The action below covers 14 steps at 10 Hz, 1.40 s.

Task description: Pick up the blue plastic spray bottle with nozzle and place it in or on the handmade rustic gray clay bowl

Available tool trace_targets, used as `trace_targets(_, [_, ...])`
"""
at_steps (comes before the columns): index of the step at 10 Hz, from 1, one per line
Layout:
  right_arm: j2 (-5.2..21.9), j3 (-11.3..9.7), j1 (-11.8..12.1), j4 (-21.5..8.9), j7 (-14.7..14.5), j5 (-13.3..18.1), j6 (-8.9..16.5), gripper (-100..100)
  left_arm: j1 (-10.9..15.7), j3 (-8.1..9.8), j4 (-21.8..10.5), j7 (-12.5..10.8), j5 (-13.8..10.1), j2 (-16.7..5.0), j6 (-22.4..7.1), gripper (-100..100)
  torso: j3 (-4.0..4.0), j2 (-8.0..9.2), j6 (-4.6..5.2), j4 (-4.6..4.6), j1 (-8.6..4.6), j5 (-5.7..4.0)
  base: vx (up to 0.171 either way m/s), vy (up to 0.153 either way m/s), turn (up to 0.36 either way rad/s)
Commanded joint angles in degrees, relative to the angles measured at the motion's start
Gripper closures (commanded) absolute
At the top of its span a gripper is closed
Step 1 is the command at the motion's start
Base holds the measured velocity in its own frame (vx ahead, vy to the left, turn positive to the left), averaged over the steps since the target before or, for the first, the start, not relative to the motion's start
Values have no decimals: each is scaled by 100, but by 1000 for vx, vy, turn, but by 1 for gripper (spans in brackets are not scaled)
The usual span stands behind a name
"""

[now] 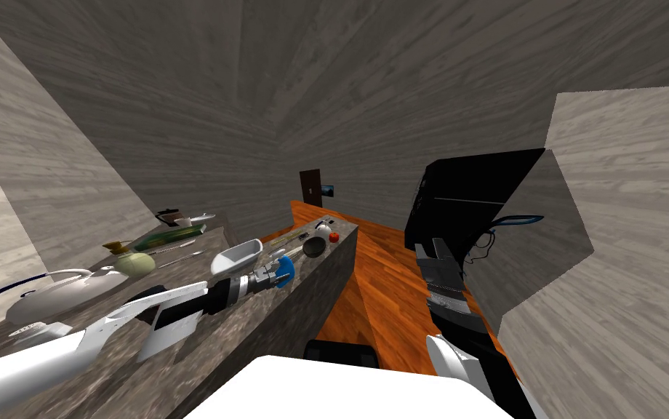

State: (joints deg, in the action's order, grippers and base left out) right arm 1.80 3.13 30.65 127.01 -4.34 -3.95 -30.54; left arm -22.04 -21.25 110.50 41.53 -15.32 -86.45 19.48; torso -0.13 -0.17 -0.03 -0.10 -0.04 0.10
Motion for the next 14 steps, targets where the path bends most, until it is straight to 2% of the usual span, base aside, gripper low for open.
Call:
trace_targets(1, [0, 0, 0, 0, 0, 0, 0, 0, 1, -2, 0, 1, -5, 0, 1, -100, 0, 0, 0, 0, 0, 0, 0, 0, 0])
trace_targets(6, [0, 0, 0, 0, 0, 0, 0, 0, 1, -2, 0, 1, -5, 0, 1, -100, -1, -2, 0, 0, -2, 0, 1, -2, 5])
trace_targets(7, [0, 0, 0, 0, 0, 0, 0, 0, 1, -1, 0, 1, -5, 0, 1, 100, -1, -2, -1, 0, -2, 0, 0, 0, 0])
trace_targets(11, [0, 0, 0, 0, 0, 0, 0, 0, 4, 3, -2, 5, -3, -3, -1, 100, -1, -1, -1, -2, -6, 1, 0, 0, 0])
trace_targets(12, [0, 0, 0, 0, 0, 0, 0, 0, 3, 2, -2, 5, -3, -3, -1, 0, -2, -2, 0, -2, -5, 2, 0, 0, 0])
trace_targets(13, [0, 0, 0, 0, 0, 0, 0, 0, 3, 2, -3, 5, -3, -3, -1, 100, -2, -2, 0, -2, -4, 2, 0, 0, 0])
trace_targets(14, [0, 0, 0, 0, 0, 0, 0, 0, 3, 2, -3, 6, -2, -3, -2, 0, -2, -2, -1, -2, -4, 2, 0, 0, 0])
